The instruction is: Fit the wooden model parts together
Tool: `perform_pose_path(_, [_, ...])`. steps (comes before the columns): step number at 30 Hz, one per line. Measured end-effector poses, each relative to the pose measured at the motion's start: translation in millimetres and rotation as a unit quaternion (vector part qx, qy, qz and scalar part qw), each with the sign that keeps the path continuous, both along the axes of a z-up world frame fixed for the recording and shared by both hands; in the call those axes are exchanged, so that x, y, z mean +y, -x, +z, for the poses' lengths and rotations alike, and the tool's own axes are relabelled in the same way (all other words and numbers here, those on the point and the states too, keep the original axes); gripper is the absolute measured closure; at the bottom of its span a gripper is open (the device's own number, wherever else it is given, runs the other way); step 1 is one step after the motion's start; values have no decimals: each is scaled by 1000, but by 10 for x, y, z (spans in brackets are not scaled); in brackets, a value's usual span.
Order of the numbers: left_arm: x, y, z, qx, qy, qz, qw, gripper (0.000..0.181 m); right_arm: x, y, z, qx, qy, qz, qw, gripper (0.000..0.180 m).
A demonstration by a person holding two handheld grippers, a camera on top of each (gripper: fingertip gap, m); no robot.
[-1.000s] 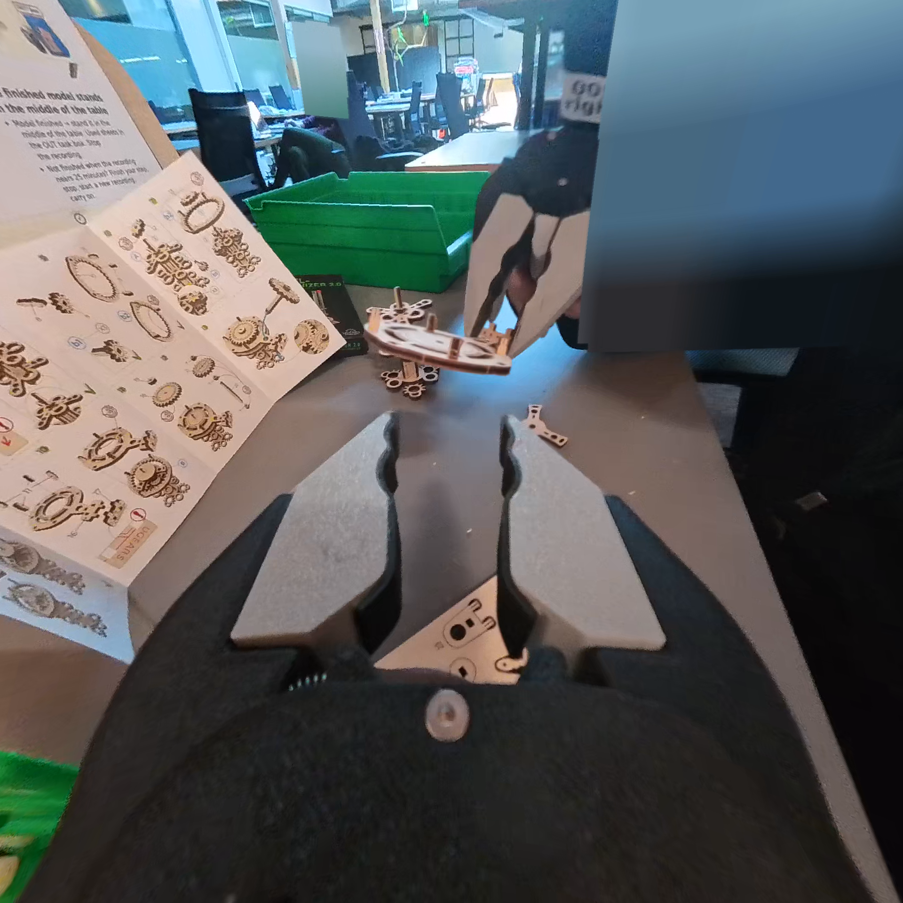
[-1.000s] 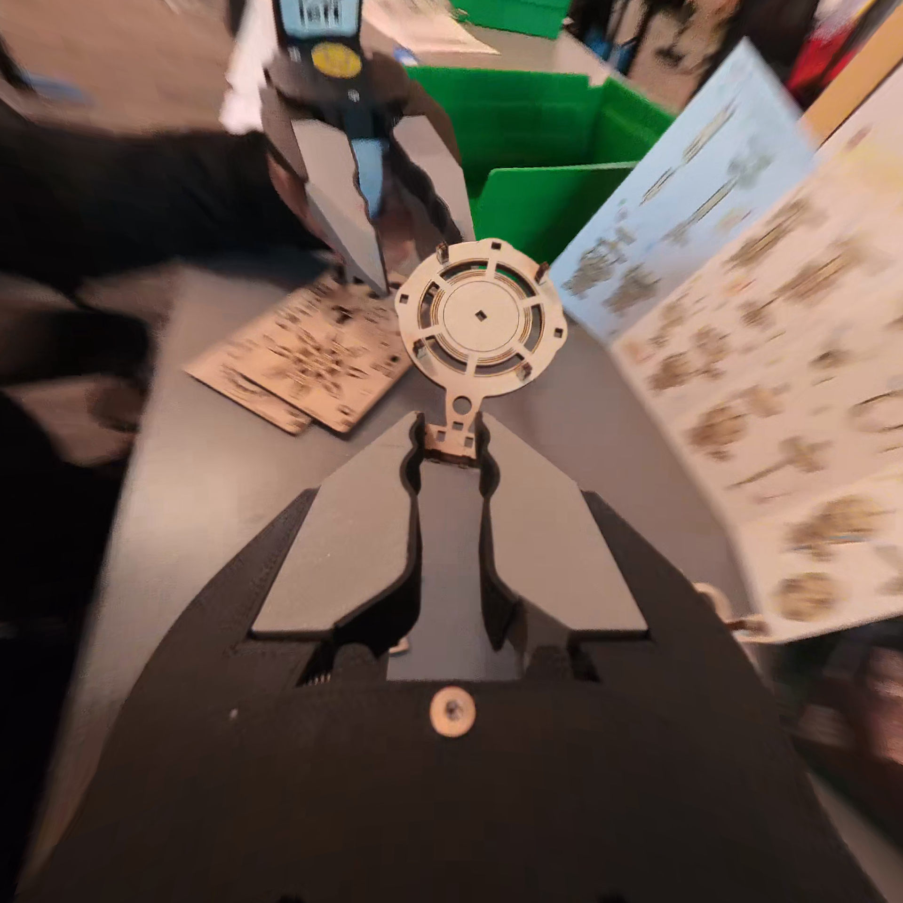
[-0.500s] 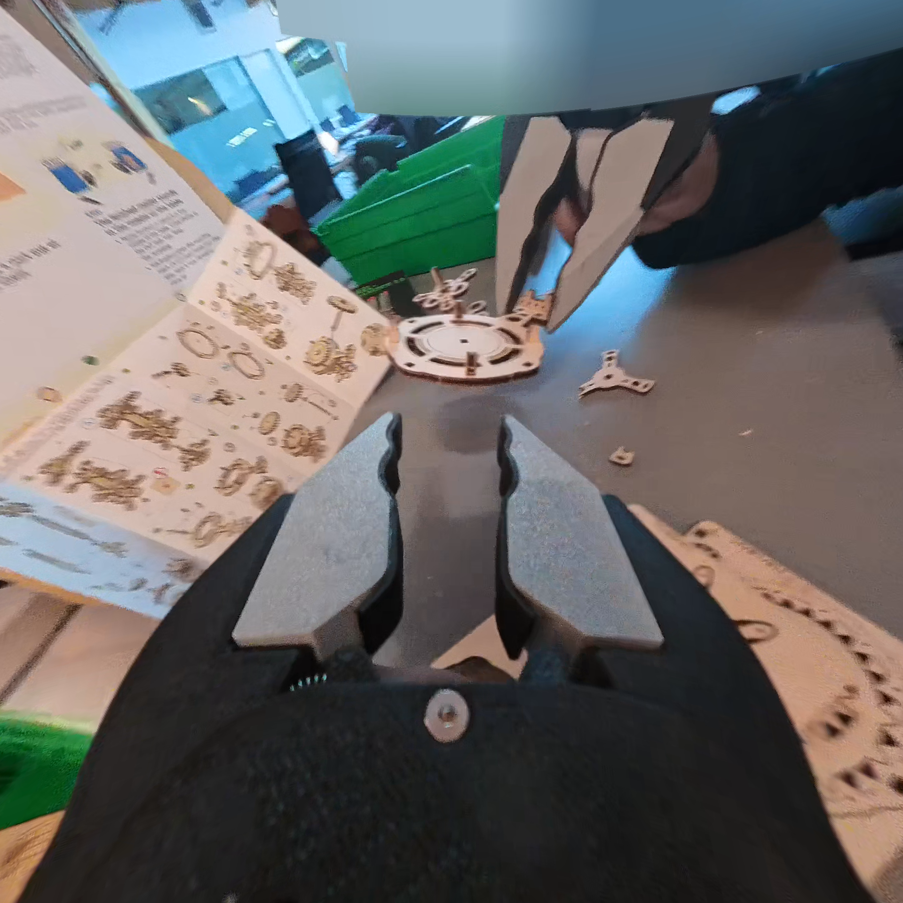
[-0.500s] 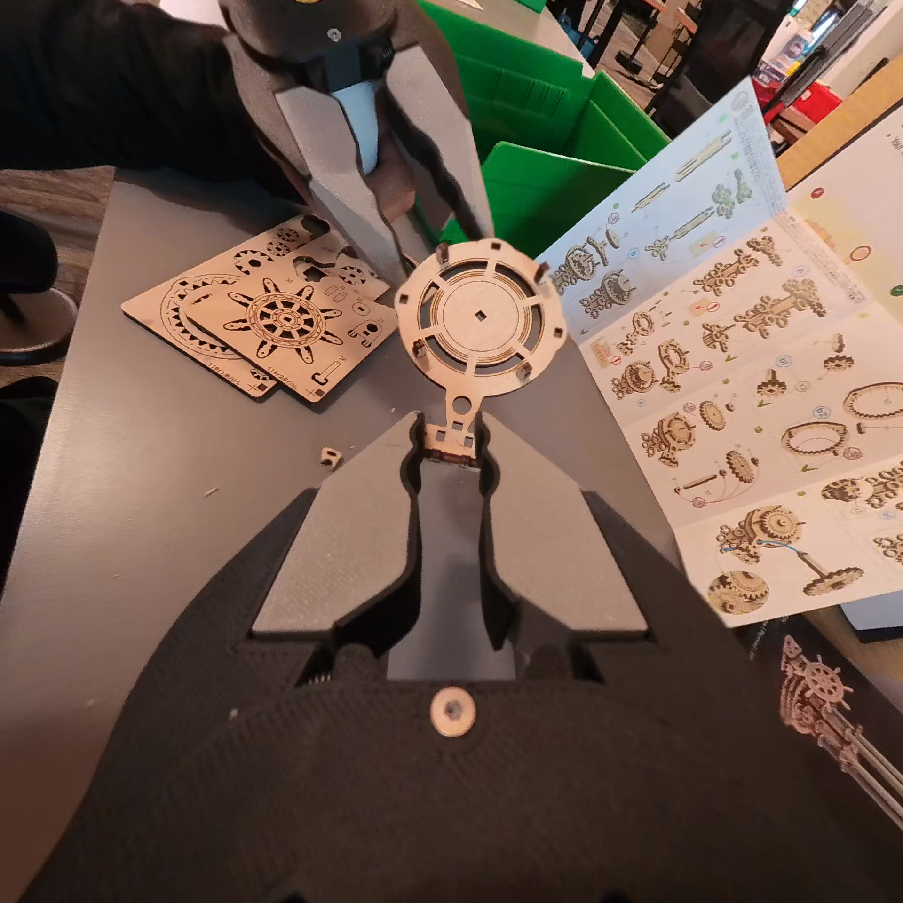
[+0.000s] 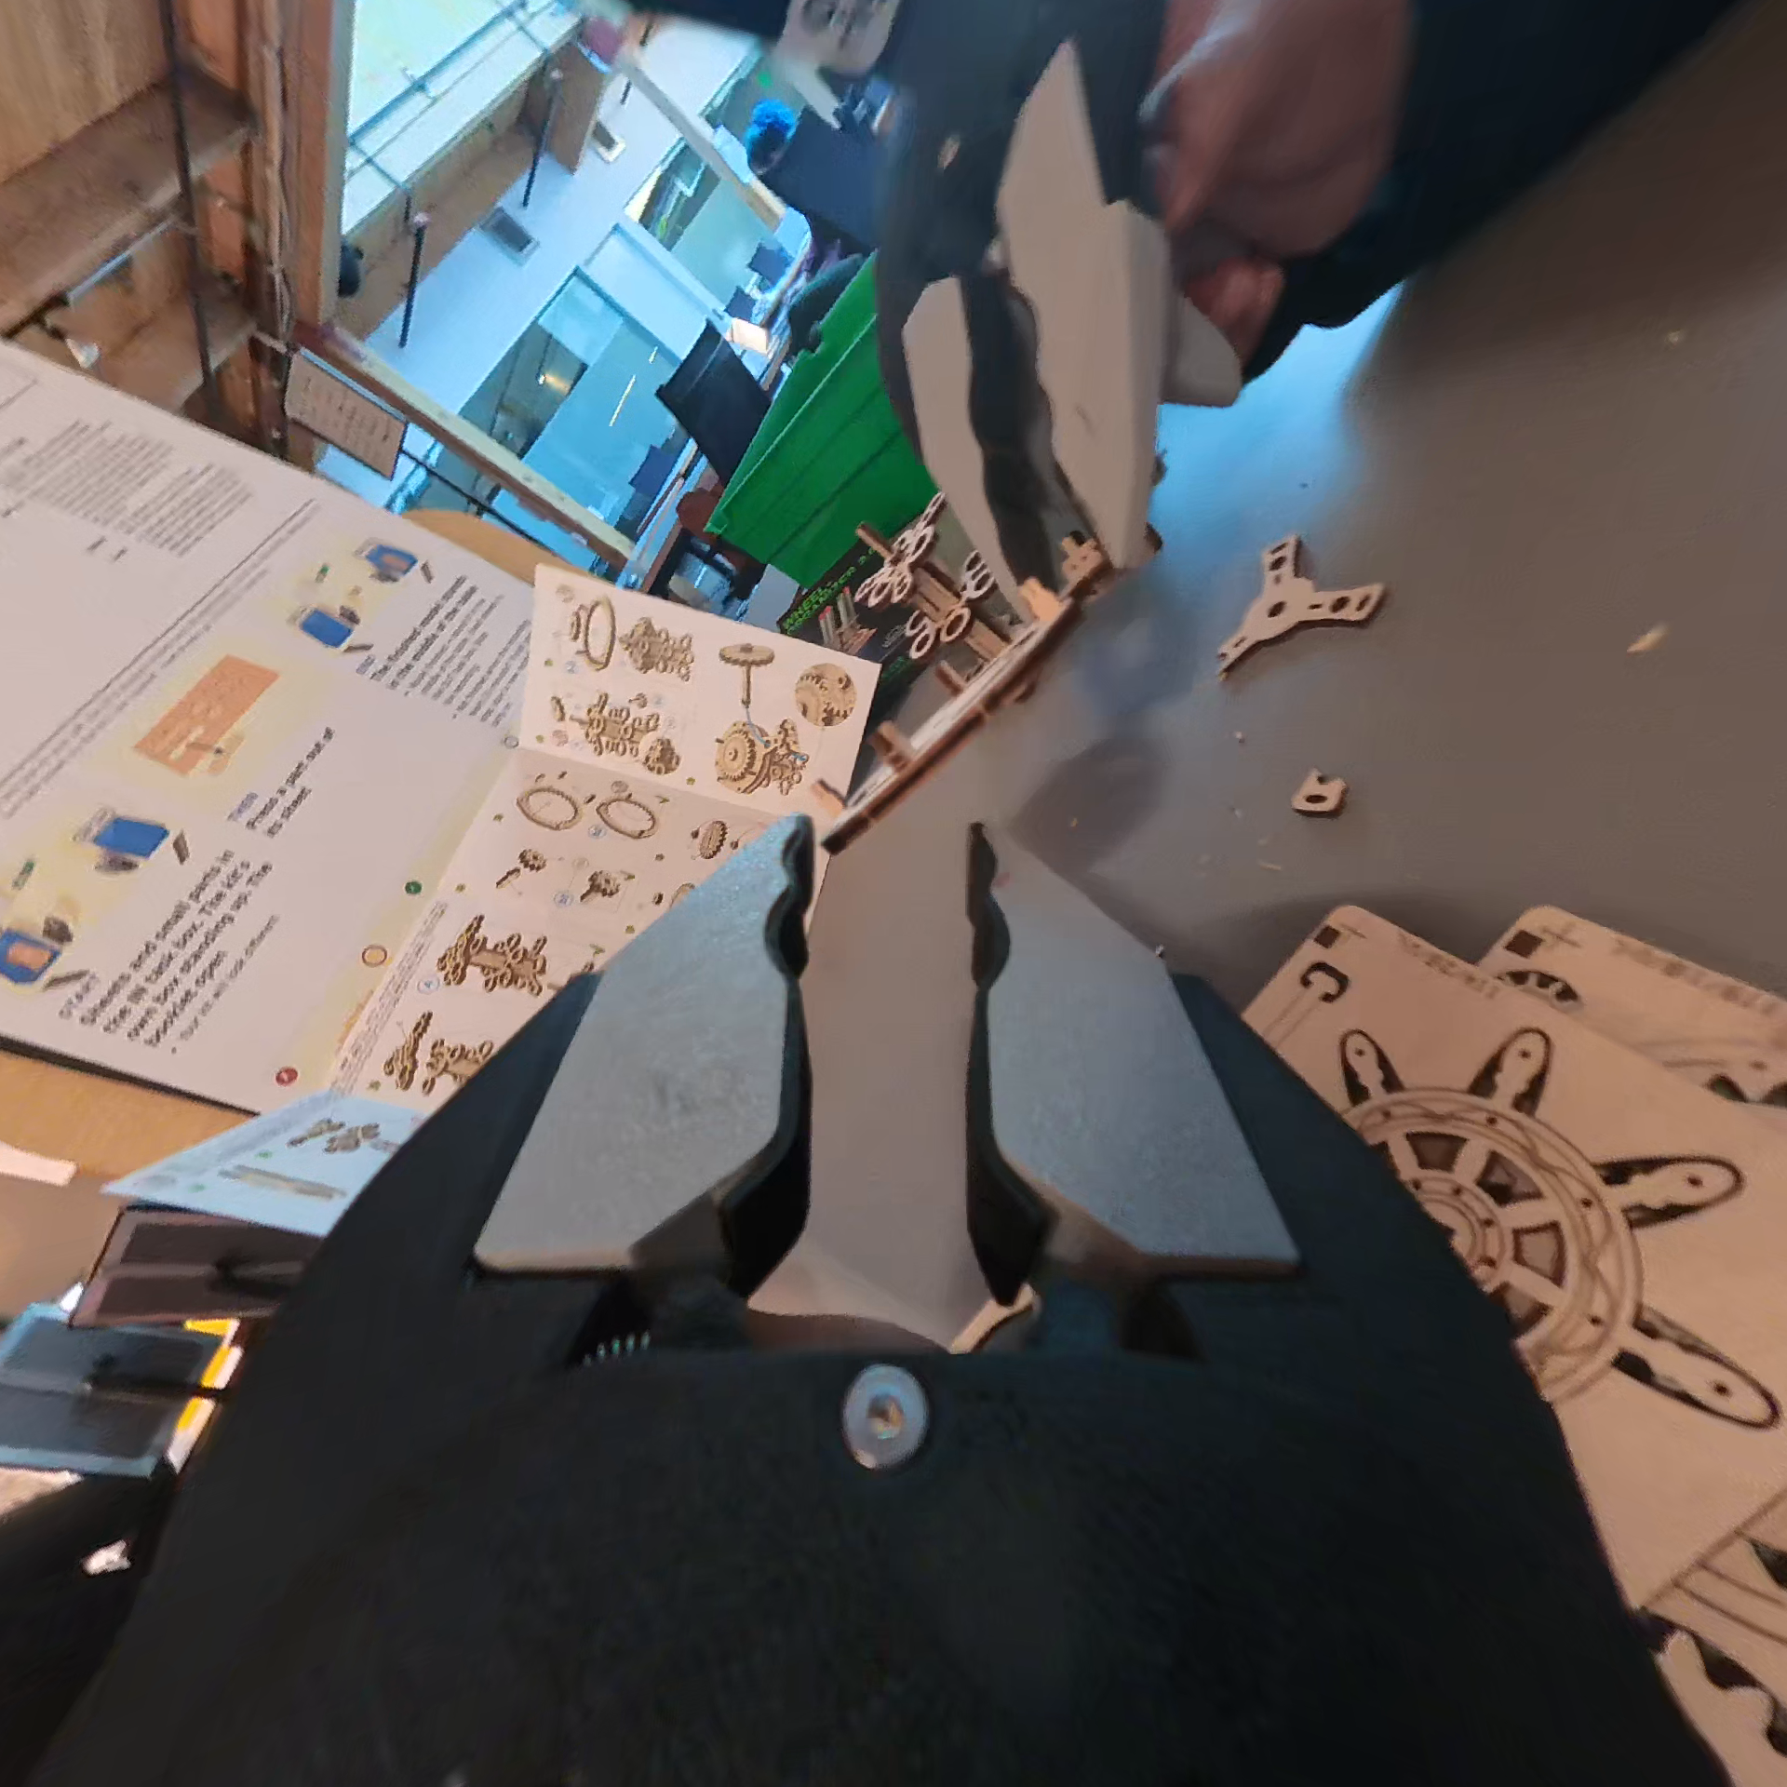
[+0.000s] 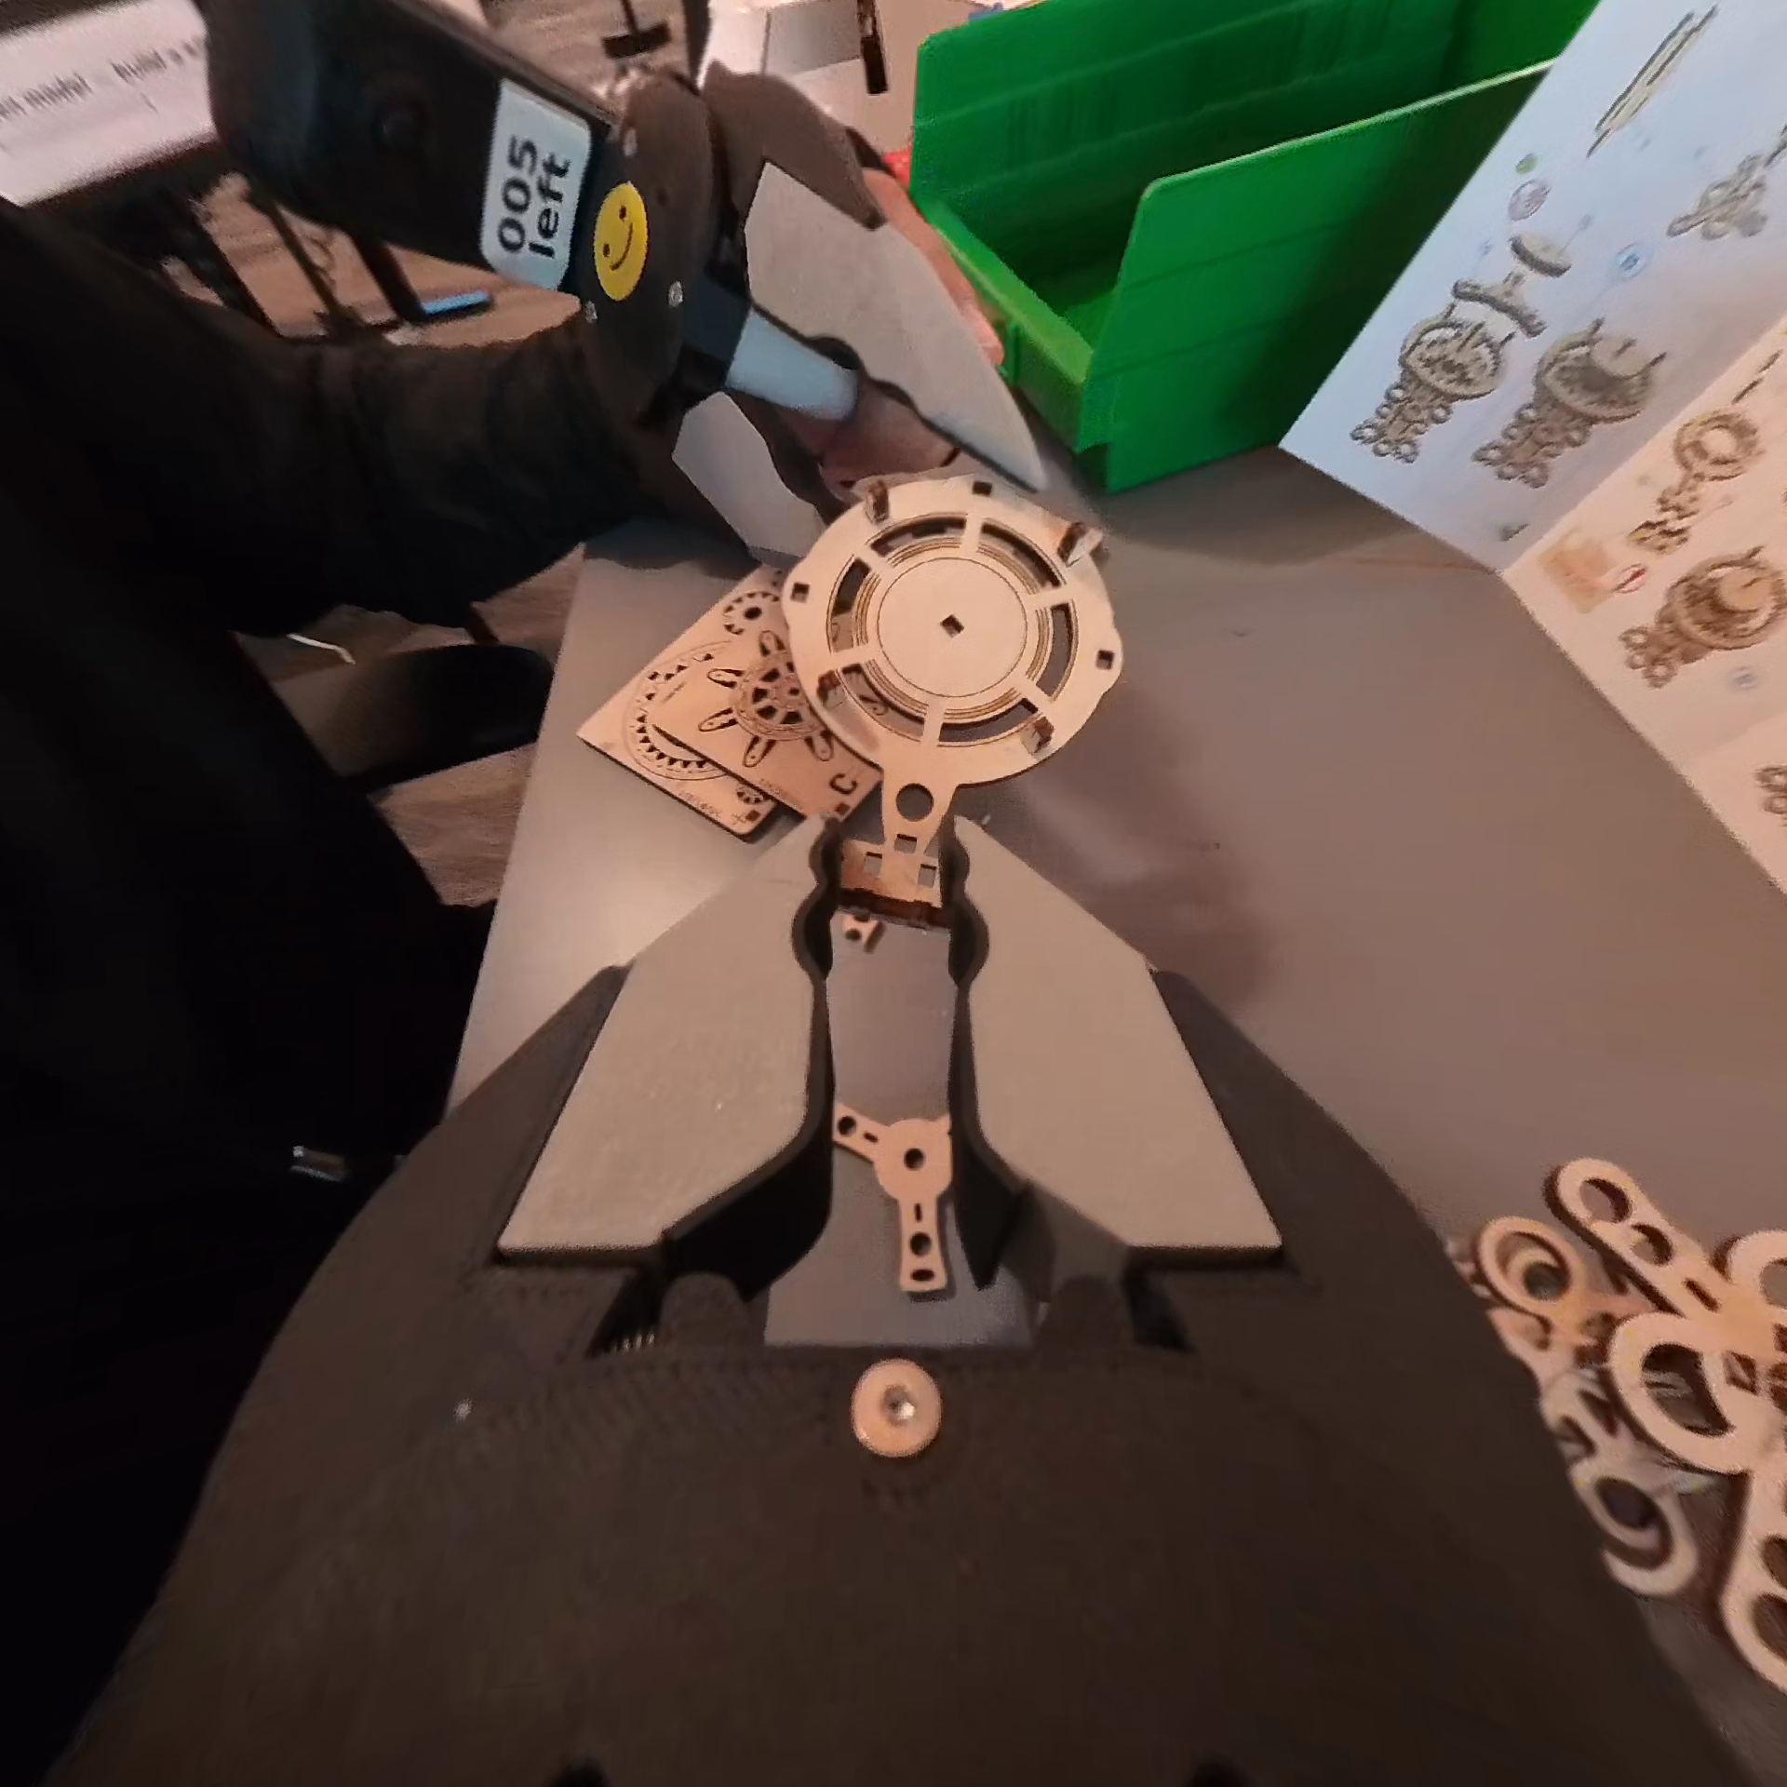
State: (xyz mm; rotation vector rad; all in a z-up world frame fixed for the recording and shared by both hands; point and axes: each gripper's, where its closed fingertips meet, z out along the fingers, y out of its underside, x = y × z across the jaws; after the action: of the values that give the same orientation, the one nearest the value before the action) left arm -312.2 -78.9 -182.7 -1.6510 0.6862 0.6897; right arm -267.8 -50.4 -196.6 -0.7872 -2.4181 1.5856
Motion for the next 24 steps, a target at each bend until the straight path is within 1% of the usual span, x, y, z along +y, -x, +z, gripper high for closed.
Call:
perform_pose_path(5, [4,-107,-11,1,4,-21,1000,154,-21,-106,-51,-66,33,38,997,163])
perform_pose_path(9, [-3,-172,-70,9,20,-37,999,174,-10,-143,-61,-91,45,54,993,164])
perform_pose_path(14, [-10,-193,-123,14,40,-44,998,176,8,-152,-36,-92,51,58,993,164])
perform_pose_path(18, [-7,-197,-178,14,55,-47,997,178,58,-100,10,-78,58,42,994,163])
perform_pose_path(20, [0,-197,-199,17,60,-46,997,180,76,-75,33,-70,60,35,995,153])
perform_pose_path(24, [9,-189,-208,23,60,-43,997,180,100,-40,27,-46,40,21,998,146])
